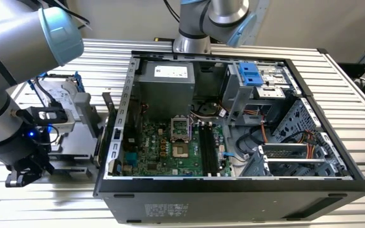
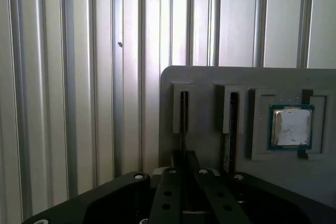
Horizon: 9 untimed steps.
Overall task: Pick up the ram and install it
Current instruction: 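Pick up the ram and move it above insertion slot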
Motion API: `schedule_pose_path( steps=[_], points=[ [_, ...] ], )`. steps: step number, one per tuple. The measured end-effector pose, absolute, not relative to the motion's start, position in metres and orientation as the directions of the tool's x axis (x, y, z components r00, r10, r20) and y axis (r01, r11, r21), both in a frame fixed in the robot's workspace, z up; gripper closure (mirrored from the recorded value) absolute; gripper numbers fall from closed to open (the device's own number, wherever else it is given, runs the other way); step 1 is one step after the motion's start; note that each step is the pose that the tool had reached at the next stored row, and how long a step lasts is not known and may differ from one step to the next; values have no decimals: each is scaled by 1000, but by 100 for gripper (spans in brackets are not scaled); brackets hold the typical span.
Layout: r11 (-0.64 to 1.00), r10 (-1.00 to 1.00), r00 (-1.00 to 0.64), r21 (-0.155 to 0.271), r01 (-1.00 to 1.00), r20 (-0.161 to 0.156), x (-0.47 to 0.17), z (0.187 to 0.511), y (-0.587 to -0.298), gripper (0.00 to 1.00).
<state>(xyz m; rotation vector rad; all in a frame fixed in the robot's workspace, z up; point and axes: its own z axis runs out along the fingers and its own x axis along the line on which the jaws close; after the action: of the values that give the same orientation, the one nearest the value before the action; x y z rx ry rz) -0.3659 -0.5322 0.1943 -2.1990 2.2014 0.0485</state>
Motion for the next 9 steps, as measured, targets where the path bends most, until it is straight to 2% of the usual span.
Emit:
schedule_pose_path(
  steps=[9],
  points=[
    [1,-999,-1,1,-1000,-43,-366,194,-532,100]
  ],
)
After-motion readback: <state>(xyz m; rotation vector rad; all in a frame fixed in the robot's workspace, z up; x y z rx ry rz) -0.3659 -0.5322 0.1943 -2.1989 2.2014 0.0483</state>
